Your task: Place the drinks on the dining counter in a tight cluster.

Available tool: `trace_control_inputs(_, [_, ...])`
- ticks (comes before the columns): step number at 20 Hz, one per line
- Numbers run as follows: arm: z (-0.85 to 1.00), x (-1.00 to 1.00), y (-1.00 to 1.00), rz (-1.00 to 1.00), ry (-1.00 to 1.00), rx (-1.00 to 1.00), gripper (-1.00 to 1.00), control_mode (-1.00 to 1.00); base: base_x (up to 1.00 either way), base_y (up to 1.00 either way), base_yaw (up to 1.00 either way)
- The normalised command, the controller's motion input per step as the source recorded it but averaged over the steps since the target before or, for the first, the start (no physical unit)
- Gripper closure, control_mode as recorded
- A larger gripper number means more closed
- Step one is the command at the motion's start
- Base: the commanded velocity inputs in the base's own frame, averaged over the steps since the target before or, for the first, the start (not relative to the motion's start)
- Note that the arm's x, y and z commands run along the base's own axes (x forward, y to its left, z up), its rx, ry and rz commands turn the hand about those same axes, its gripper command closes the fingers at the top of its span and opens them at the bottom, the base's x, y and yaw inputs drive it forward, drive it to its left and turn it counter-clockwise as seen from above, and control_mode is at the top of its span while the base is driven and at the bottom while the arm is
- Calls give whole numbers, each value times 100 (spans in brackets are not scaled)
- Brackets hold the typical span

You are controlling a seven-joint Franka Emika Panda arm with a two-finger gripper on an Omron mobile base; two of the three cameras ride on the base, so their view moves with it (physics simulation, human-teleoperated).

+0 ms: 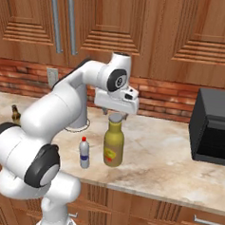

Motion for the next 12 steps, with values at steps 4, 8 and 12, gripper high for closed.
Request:
trace_control_inputs(4, [-11, 4, 0, 0, -2, 1, -100, -100, 0, 0, 0])
trace_control_inputs(8, [-1, 6, 0, 0, 0, 0, -100, -100, 0, 0, 0])
trace_control_inputs(12, [0, 10, 0, 0, 0, 0, -100, -100, 0, 0, 0])
